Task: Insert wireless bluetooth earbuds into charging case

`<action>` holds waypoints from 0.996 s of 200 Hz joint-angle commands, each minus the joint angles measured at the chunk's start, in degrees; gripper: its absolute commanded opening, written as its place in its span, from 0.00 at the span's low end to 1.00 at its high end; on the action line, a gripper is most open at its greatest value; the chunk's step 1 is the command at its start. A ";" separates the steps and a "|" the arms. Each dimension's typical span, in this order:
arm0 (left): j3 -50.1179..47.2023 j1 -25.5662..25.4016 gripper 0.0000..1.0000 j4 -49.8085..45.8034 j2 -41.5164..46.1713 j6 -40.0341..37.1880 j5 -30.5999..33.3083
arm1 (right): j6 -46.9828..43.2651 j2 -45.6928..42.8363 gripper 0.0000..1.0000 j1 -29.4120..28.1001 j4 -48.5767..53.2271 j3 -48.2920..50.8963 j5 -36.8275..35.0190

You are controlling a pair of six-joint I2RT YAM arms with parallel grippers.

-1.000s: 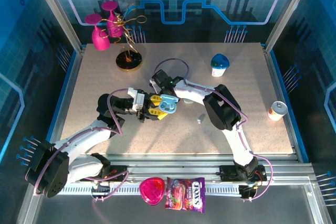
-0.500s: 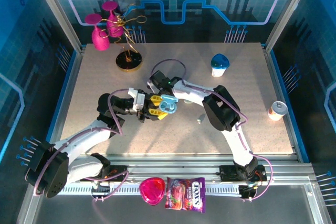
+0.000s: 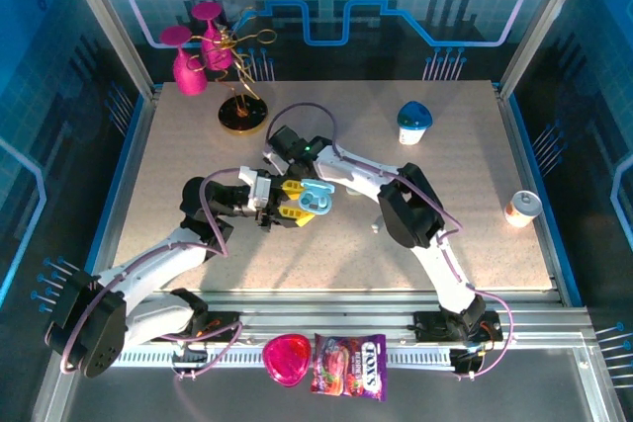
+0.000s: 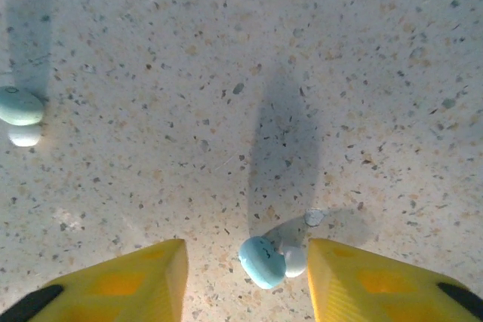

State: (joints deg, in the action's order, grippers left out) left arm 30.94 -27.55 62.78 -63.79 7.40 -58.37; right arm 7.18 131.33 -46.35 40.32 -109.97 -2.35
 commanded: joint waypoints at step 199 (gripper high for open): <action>0.35 -0.31 0.32 -1.87 1.76 -1.86 0.89 | -2.14 7.10 0.21 -0.01 12.50 -9.64 -1.69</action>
State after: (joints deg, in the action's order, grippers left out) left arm 30.94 -27.55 60.69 -63.24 7.09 -58.13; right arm 3.88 139.00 -46.48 50.48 -119.00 -3.11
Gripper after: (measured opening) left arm 0.347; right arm 0.212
